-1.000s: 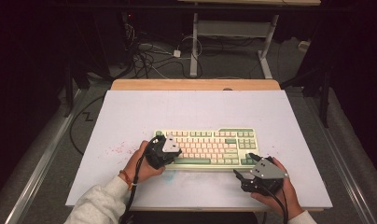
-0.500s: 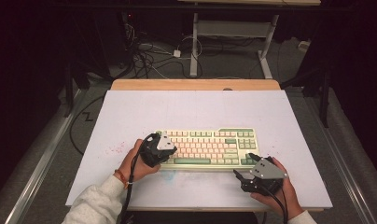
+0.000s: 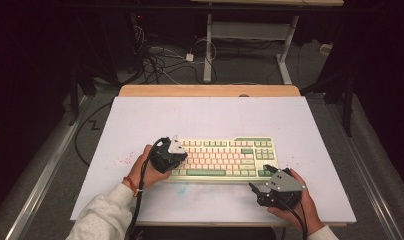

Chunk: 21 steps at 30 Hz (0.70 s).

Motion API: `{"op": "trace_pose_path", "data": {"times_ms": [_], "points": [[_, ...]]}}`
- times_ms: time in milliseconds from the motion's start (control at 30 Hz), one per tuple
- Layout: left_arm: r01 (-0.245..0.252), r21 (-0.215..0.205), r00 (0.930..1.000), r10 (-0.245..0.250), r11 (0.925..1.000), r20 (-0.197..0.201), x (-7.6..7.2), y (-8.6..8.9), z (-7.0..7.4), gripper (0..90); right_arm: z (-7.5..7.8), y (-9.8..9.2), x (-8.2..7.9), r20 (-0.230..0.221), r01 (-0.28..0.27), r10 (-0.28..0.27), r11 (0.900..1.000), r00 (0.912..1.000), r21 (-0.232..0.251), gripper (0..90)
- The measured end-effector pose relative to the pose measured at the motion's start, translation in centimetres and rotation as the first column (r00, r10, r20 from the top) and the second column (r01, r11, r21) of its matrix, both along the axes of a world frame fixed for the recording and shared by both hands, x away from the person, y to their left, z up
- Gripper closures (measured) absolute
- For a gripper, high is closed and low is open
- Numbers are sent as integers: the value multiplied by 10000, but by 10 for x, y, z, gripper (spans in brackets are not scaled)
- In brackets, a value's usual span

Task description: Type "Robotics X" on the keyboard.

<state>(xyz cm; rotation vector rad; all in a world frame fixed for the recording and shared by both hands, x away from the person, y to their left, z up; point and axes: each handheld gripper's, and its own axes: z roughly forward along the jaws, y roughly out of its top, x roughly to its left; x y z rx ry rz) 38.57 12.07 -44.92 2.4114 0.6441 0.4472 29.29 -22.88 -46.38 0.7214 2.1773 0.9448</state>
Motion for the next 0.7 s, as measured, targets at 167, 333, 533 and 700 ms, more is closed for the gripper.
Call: {"op": "trace_pose_path", "data": {"times_ms": [167, 333, 533, 700], "points": [[77, 84, 10000, -76, 9999, -50, 1, -3, -2, 850, -1, 0, 0, -54, -8, 8, 10000, 10000, 4, 242], [115, 86, 9999, -114, 9999, -44, 1, -4, -2, 848, -1, 0, 0, -56, -18, 18, 10000, 10000, -11, 242], [88, 100, 10000, -88, 9999, 10, 1, -4, -1, 843, -1, 1, 0, -75, -49, 48, 10000, 10000, -72, 242], [136, 132, 9999, -137, 9998, 53, 0, -5, 0, 850, -3, 2, 1, -163, -113, 110, 9997, 9998, -193, 243]]}}
